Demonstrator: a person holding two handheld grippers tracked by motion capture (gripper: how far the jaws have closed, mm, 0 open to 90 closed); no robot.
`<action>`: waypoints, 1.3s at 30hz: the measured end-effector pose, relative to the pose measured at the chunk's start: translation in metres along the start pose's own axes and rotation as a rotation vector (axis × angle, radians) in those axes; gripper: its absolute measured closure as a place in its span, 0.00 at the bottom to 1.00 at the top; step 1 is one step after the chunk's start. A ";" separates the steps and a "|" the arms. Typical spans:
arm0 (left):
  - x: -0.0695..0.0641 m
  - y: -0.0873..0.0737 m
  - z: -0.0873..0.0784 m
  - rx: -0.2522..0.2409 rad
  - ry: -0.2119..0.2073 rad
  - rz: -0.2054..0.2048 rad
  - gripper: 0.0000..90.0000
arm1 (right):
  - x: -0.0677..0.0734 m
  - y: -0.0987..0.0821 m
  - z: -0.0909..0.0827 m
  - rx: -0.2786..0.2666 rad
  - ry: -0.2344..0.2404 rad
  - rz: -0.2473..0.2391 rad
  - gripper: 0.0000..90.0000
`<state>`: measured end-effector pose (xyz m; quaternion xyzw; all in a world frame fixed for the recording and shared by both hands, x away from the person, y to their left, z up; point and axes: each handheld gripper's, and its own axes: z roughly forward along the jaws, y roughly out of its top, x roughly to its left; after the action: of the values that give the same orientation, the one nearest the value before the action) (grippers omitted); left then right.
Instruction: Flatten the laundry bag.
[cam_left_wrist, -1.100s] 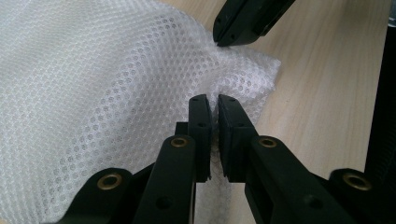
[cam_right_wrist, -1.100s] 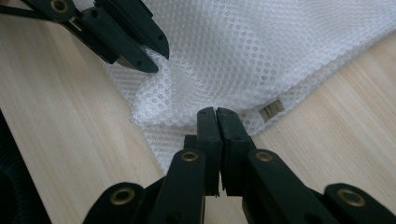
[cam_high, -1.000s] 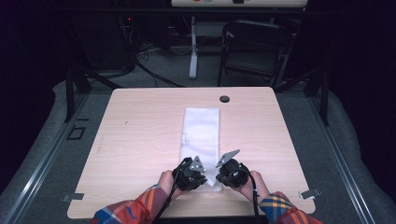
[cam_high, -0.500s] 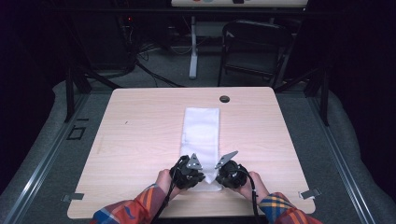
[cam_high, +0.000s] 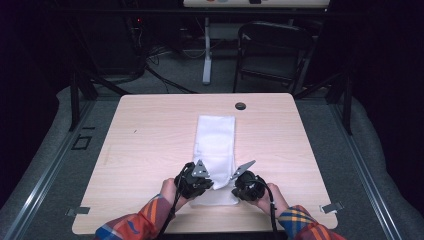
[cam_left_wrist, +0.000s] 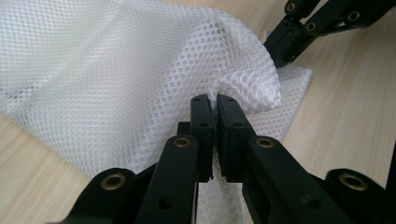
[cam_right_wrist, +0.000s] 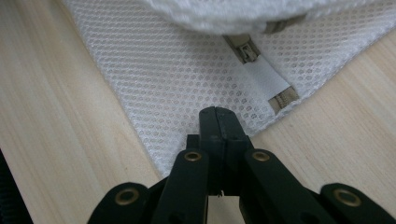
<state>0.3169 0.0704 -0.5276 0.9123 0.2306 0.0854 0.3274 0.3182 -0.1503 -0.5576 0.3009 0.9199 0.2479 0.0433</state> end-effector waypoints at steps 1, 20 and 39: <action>0.001 -0.001 -0.001 0.000 0.005 0.002 0.96 | 0.000 0.000 0.000 0.002 0.000 0.002 1.00; 0.020 -0.020 -0.022 0.010 0.085 -0.041 0.97 | -0.002 0.000 -0.003 0.039 -0.024 0.019 1.00; 0.026 -0.028 -0.027 0.039 0.078 -0.062 0.97 | -0.006 0.012 -0.007 -0.023 -0.063 -0.005 1.00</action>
<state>0.3212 0.1162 -0.5246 0.9069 0.2732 0.1063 0.3027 0.3275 -0.1483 -0.5462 0.3056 0.9160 0.2486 0.0763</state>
